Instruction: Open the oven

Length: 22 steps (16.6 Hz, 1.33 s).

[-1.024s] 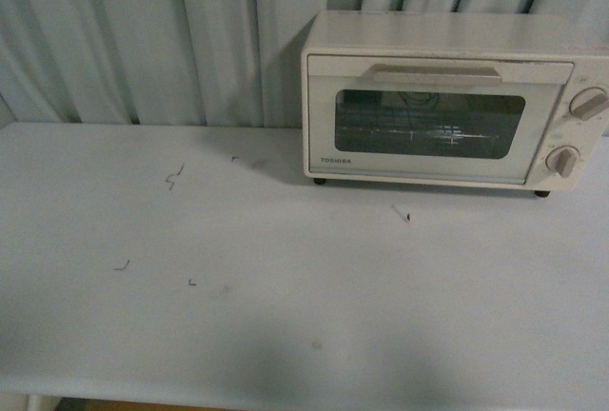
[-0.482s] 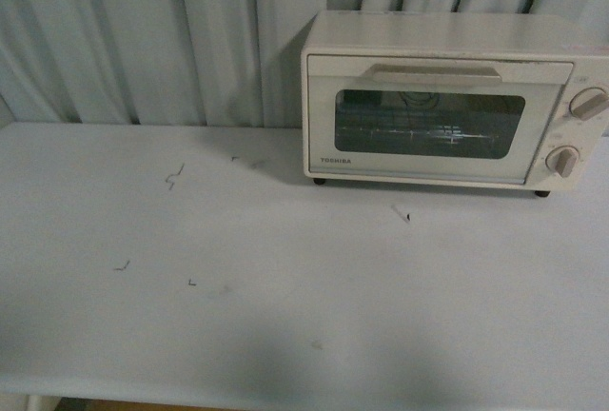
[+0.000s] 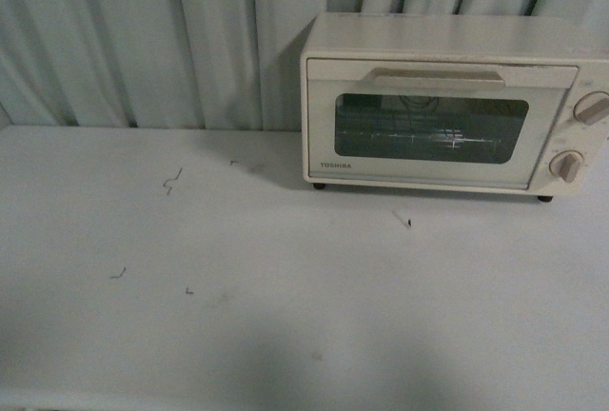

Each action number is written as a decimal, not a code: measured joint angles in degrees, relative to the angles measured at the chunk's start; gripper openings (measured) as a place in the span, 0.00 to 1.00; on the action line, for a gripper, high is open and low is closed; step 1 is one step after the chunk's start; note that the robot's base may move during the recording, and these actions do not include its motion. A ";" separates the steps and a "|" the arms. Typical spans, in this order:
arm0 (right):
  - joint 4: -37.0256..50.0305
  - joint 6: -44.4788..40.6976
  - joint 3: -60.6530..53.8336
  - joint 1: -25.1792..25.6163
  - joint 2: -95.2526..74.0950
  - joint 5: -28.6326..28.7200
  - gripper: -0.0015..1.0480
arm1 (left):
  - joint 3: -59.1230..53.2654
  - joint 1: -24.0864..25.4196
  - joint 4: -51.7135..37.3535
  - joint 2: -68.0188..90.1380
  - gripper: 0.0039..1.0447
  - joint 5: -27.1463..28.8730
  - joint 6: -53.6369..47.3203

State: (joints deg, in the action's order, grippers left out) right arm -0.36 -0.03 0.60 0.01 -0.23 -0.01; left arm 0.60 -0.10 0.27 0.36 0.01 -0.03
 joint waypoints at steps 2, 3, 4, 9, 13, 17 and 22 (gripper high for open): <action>0.15 0.00 0.00 0.00 0.00 0.00 0.94 | 0.00 0.00 -0.04 0.00 0.94 0.00 0.02; 0.07 0.00 0.00 0.00 0.00 0.00 0.94 | 0.00 0.00 -0.07 0.00 0.94 0.00 0.02; 0.22 0.00 0.00 0.00 0.00 0.00 0.94 | 0.00 0.00 0.00 0.00 0.94 0.02 0.02; 0.15 0.00 0.00 0.00 0.00 0.00 0.94 | 0.00 0.00 -0.09 0.00 0.94 0.00 0.02; 0.13 0.00 0.00 0.00 0.00 0.00 0.94 | 0.00 0.00 -0.09 0.00 0.94 0.00 0.02; 0.13 0.00 0.00 0.00 0.00 -0.02 0.94 | 0.00 0.00 -0.09 0.00 0.94 0.00 0.02; 0.13 0.00 0.00 0.00 0.00 -0.02 0.94 | 0.00 0.00 -0.09 0.00 0.94 0.00 0.02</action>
State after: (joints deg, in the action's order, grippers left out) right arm -0.23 -0.03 0.60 0.01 -0.23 -0.03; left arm 0.60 -0.10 0.19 0.36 0.01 -0.01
